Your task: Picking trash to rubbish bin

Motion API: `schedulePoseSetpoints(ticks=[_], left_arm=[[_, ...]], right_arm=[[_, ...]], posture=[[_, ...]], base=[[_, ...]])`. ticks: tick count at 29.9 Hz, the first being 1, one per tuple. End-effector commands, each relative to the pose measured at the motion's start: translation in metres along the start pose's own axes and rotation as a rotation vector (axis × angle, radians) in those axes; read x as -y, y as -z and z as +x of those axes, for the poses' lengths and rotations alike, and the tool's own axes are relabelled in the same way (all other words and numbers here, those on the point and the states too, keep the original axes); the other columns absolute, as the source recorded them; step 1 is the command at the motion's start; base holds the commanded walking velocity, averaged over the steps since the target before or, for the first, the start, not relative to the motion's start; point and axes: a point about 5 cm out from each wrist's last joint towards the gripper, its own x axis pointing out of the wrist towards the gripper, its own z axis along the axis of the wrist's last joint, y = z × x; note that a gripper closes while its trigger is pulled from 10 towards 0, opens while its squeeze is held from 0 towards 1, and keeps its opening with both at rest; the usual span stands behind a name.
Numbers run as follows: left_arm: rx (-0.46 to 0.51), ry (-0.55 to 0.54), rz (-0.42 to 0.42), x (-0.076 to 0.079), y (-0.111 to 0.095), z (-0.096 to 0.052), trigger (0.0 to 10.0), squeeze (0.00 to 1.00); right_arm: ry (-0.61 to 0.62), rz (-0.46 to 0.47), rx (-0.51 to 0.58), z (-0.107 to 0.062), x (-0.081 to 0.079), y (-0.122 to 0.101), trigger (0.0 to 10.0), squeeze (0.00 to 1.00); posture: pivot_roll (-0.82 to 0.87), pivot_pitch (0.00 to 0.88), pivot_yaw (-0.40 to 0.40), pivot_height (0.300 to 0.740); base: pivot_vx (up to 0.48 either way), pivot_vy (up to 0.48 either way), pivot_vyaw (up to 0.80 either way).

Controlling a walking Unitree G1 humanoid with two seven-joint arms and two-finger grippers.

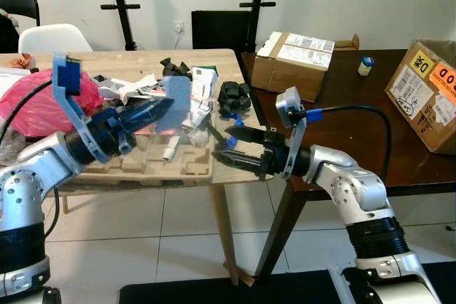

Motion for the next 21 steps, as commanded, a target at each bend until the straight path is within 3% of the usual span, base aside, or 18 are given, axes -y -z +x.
schedulePoseSetpoints(ticks=[1,2,3,5,9,13,15,21], left_arm=[[-0.151,0.007,0.005,0.003,0.016,0.001,0.0,0.00],[-0.231,0.002,-0.005,0.005,0.026,-0.001,0.0,0.00],[-0.231,0.002,-0.005,0.005,0.026,-0.001,0.0,0.00],[-0.386,-0.046,-0.014,0.004,0.046,-0.006,0.0,0.00],[-0.501,-0.095,-0.024,-0.001,0.063,-0.012,0.0,0.00],[-0.537,-0.070,-0.045,0.001,0.072,-0.012,0.0,0.00],[-0.556,-0.074,-0.050,-0.001,0.080,-0.010,0.0,0.00],[-0.663,-0.089,-0.063,-0.003,0.107,-0.013,0.0,0.00]], right_arm=[[-0.069,0.032,0.034,-0.004,-0.010,-0.005,10.0,0.00],[-0.121,0.055,0.030,-0.009,-0.017,-0.004,10.0,0.00],[-0.121,0.055,0.030,-0.009,-0.017,-0.004,10.0,0.00],[-0.217,0.093,-0.024,-0.020,-0.031,0.007,10.0,0.00],[-0.289,0.136,-0.098,-0.024,-0.041,0.021,10.0,0.00],[-0.338,0.206,-0.109,-0.024,-0.049,0.027,10.0,0.00],[-0.371,0.265,-0.188,-0.029,-0.056,0.044,10.0,0.00],[-0.299,0.297,-0.332,-0.039,-0.049,0.081,10.0,0.00]], posture=[[-0.07,0.035,0.012,0.740],[-0.07,0.036,0.013,0.740],[-0.07,0.036,0.013,0.740],[-0.06,0.037,0.016,0.740],[-0.06,0.038,0.020,0.740],[-0.06,0.036,0.025,0.740],[-0.06,0.034,0.025,0.740],[-0.07,0.032,0.029,0.740]], base=[[0.000,0.000,0.00],[0.000,0.000,0.00],[0.000,0.000,0.00],[0.000,0.000,0.00],[0.000,0.000,0.00],[0.000,0.000,0.00],[0.000,0.000,0.00],[0.000,0.000,0.00]])
